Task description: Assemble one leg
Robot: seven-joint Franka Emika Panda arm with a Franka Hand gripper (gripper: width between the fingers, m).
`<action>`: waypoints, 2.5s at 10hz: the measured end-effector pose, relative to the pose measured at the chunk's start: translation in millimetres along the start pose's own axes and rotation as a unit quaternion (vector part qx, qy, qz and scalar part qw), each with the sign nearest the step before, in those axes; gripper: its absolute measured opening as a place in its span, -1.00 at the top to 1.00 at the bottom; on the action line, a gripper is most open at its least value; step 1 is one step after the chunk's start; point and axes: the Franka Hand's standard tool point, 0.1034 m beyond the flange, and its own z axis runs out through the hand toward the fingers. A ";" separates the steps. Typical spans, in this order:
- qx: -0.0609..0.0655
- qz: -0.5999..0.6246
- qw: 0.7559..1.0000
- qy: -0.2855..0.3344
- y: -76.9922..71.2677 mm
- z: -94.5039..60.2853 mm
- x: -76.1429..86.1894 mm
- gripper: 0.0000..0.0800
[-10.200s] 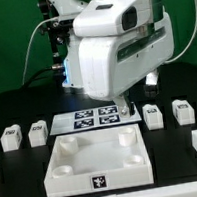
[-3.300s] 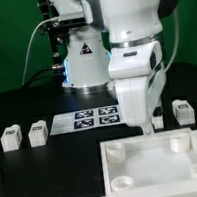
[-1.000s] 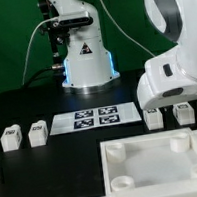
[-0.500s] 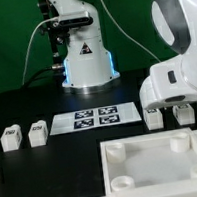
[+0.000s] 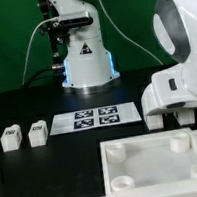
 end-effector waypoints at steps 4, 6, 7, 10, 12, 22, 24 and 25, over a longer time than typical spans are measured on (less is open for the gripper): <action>0.000 0.000 1.000 0.000 0.3 -0.1 0.1 0.28; 0.000 0.000 1.000 0.000 0.4 -0.1 0.1 0.28; 0.000 0.000 1.000 0.000 0.4 -0.1 0.1 0.28; 0.000 0.000 1.000 0.000 0.4 -0.1 0.1 0.28; 0.000 0.000 1.000 0.000 0.5 -0.1 0.2 0.27; 0.034 -0.051 0.937 0.345 48.4 -164.7 1.5 0.27; 0.037 -0.050 0.900 0.432 49.0 -165.8 3.4 0.27; 0.038 -0.050 0.885 0.462 50.2 -166.2 3.8 0.27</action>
Offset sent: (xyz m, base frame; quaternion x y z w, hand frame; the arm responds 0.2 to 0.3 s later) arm 0.0000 0.0000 0.0000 0.0000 0.0000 0.0000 1.0000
